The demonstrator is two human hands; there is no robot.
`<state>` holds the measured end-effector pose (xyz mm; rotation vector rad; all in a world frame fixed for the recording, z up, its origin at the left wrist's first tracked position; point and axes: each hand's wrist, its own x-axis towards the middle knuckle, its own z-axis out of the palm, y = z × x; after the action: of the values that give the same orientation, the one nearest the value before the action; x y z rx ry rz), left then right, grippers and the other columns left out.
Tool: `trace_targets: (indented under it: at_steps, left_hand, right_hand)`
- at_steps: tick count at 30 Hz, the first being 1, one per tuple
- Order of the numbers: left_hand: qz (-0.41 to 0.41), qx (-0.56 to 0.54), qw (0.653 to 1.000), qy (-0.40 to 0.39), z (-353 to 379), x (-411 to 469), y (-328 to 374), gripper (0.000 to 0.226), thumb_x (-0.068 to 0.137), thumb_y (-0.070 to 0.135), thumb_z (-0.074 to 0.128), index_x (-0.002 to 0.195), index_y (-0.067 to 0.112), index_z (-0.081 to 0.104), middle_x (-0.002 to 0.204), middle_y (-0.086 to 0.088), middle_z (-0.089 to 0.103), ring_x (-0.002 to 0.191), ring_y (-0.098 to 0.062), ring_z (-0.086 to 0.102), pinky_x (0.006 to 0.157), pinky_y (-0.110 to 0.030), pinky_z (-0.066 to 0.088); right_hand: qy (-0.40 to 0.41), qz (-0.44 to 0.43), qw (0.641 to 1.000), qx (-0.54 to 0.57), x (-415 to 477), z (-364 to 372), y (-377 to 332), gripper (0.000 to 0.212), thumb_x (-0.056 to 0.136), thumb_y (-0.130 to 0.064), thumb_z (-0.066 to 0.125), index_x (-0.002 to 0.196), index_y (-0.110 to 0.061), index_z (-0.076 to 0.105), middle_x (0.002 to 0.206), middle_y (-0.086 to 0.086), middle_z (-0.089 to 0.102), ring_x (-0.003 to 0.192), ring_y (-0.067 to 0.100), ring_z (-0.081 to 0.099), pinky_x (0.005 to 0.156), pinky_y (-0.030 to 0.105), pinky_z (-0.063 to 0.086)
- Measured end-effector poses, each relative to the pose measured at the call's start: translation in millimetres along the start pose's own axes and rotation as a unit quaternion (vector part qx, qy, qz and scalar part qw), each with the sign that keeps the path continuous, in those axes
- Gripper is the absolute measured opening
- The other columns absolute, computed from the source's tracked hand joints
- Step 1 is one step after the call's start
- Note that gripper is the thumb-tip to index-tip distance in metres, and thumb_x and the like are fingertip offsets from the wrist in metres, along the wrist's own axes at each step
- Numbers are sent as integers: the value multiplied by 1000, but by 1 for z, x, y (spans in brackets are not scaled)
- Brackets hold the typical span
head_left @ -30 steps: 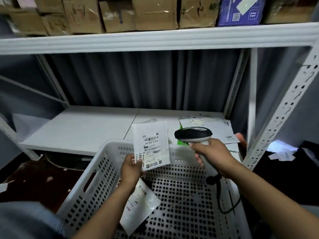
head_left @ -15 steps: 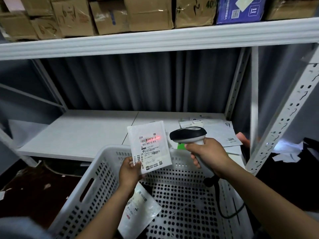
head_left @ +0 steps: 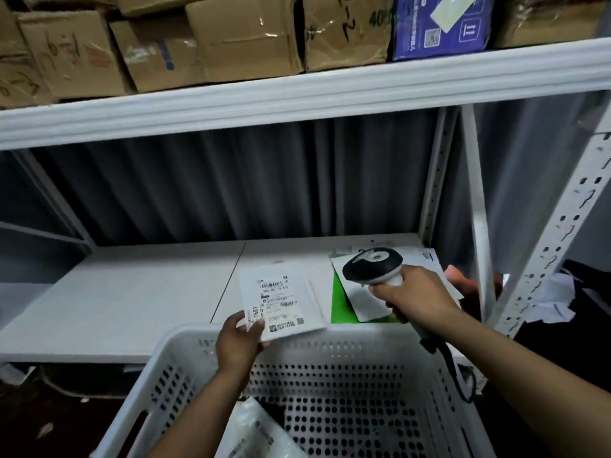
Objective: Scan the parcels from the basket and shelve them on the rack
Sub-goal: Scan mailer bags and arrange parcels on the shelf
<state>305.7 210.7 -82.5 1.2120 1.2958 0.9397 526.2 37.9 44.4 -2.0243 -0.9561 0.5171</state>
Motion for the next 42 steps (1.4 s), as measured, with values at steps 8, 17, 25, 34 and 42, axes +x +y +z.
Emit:
trace_targets:
  at_steps: [8, 17, 25, 34, 42]
  left_hand:
    - [-4, 133, 989, 56, 62, 92, -23, 42, 79, 3, 70, 118, 17, 60, 106, -16, 69, 91, -31, 68, 84, -40, 56]
    - [-20, 250, 968, 23, 62, 140, -28, 48, 80, 9, 72, 126, 7, 58, 121, -16, 64, 112, -32, 61, 100, -34, 46]
    - [93, 335, 937, -32, -6, 70, -18, 35, 89, 7, 62, 124, 9, 61, 125, -12, 62, 115, -25, 57, 89, -20, 37]
    - [-68, 425, 898, -90, -103, -13, -151, 38, 90, 14, 65, 126, 3, 59, 123, -17, 63, 111, -29, 59, 79, -25, 40]
    - [-270, 438, 852, -99, -131, -14, -264, 63, 93, 18, 62, 144, -5, 32, 147, -19, 39, 133, -31, 41, 103, -26, 39]
  right_hand:
    - [-41, 1, 998, -50, 56, 44, 16, 21, 81, -24, 70, 86, -3, 69, 84, 16, 71, 78, 30, 68, 75, 38, 56]
    - [-127, -65, 983, -112, 66, 72, 16, 23, 88, -22, 64, 85, 1, 64, 72, 10, 61, 65, 20, 56, 62, 28, 45]
    - [-151, -79, 974, -147, 31, 72, 5, 29, 89, -27, 65, 93, 1, 68, 86, 19, 71, 79, 27, 66, 76, 35, 52]
    - [-217, -44, 962, -160, -31, 146, 28, 28, 88, -34, 66, 88, -6, 68, 84, 7, 68, 84, 21, 64, 56, 22, 36]
    - [-247, -47, 944, -212, -23, 219, 76, 30, 92, -32, 61, 80, -4, 66, 88, 12, 72, 79, 21, 65, 56, 23, 36]
